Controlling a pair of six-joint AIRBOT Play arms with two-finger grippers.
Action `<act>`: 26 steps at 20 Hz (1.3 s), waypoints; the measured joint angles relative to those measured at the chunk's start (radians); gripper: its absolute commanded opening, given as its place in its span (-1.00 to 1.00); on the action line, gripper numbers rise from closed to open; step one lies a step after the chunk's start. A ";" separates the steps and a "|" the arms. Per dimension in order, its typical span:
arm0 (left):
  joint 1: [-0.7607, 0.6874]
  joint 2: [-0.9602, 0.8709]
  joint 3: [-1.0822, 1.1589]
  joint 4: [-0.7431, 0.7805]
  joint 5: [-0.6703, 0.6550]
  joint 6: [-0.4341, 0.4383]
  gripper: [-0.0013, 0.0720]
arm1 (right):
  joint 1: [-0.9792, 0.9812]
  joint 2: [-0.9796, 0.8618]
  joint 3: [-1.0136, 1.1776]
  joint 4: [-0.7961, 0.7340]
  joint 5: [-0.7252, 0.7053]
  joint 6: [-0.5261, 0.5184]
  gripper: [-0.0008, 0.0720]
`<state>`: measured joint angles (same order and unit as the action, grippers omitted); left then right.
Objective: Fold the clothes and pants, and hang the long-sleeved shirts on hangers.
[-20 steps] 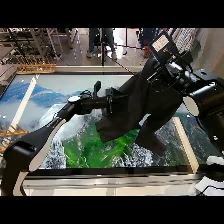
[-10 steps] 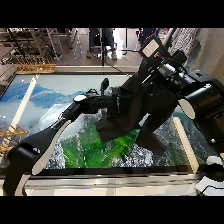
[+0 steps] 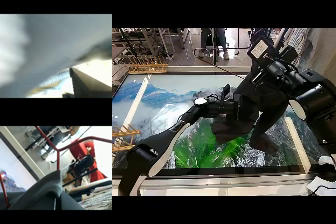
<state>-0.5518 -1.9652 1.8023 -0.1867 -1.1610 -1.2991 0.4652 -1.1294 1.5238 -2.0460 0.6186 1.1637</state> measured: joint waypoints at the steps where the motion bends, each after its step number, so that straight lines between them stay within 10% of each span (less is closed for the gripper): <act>1: -0.004 -0.003 0.000 0.000 0.030 -0.012 0.48 | 0.000 0.000 0.000 0.000 -0.006 0.005 -0.91; 8: -0.026 -0.011 0.000 0.054 0.188 -0.043 -0.93 | 0.001 0.000 0.000 0.000 -0.055 0.055 -0.91; 26: 0.269 0.008 0.000 0.075 0.163 0.189 -0.94 | 0.014 -0.002 0.001 0.005 -0.082 0.093 -0.91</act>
<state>-0.2832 -1.9568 1.8027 -0.1116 -0.9985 -1.1103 0.4797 -1.1316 1.5249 -2.0415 0.5369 1.2572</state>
